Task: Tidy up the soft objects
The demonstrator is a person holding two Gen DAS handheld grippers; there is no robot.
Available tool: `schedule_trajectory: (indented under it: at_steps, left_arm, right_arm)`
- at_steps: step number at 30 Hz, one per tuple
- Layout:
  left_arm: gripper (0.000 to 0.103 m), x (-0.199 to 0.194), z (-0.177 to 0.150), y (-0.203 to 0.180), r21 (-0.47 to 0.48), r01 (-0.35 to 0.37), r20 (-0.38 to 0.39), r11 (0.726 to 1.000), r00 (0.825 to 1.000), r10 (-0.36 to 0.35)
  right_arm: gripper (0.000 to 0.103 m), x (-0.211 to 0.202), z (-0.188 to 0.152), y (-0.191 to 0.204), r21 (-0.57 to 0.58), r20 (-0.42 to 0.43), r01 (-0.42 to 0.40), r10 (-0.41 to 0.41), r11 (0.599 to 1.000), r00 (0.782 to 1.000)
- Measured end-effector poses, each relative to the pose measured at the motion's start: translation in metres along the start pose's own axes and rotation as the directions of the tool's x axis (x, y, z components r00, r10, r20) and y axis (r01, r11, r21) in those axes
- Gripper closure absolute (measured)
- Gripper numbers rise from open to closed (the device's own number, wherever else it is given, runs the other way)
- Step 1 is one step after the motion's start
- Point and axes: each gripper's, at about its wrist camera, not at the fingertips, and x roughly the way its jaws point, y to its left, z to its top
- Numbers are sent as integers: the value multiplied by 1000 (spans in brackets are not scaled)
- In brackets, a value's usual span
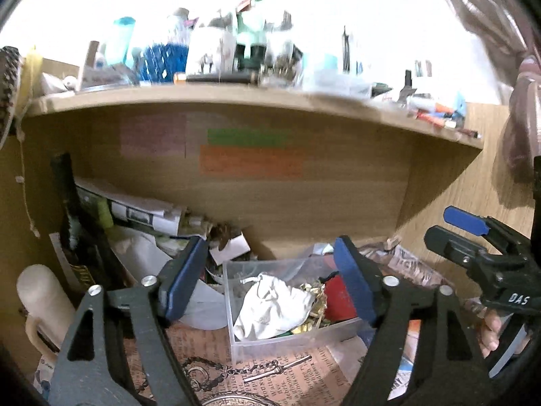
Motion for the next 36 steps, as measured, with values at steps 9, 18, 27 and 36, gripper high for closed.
schedule_trajectory:
  at_steps: [9, 18, 27, 36]
  left_arm:
    - [1, -24, 0, -9, 21, -18, 52, 1000, 998, 17]
    - [0, -31, -1, -13, 30, -15, 56, 999, 998, 13]
    - [0, -31, -2, -16, 31, -23, 53, 999, 998, 21]
    - [0, -28, -4, -16, 42, -16, 51, 999, 999, 14]
  right_arm:
    - [0, -19, 2, 10, 15, 50, -18, 17, 1000, 999]
    - [0, -23, -3, 10, 32, 41, -25, 24, 999, 999]
    - [0, -22, -3, 10, 32, 41, -28, 27, 999, 999]
    - [0, -23, -4, 12, 31, 38, -29, 28, 999, 999]
